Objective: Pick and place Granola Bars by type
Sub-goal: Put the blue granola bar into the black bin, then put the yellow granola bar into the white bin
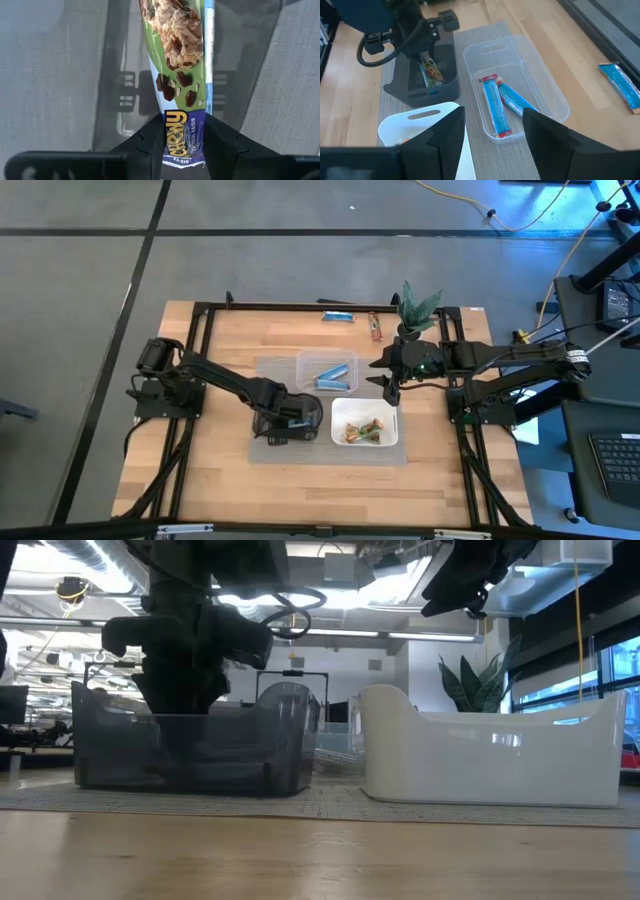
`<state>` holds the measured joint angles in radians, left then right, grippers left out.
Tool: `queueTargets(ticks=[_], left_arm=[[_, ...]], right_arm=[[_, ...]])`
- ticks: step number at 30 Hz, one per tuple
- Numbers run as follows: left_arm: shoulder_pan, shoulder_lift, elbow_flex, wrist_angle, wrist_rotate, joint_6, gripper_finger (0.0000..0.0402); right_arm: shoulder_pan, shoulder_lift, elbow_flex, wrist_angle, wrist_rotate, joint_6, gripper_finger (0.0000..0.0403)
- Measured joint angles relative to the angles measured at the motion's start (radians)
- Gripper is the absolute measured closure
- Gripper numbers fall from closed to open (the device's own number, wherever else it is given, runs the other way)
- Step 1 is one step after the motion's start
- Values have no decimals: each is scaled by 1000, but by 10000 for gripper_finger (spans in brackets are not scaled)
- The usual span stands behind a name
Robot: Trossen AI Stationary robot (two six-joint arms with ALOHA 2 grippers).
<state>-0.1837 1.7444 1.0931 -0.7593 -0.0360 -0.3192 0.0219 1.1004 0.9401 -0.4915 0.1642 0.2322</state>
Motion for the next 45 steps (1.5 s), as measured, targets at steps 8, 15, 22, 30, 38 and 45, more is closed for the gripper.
queueTargets(ticks=[8,15,22,30,38,45], left_arm=[[-2,3,0,0,-1,-30,278],[-6,-8,0,-20,21,7,221],[13,-156,0,-39,43,45,208],[59,-384,0,-30,-157,107,209],[146,-510,0,-27,-340,124,210],[233,-526,0,-32,-364,148,209]], right_arm=[[0,0,0,16,0,0,201],[0,0,0,119,0,-2,201],[-9,0,0,268,53,-83,201],[-230,26,95,191,-9,109,201],[-460,243,280,-48,-87,103,201],[-592,480,419,-130,-87,11,201]])
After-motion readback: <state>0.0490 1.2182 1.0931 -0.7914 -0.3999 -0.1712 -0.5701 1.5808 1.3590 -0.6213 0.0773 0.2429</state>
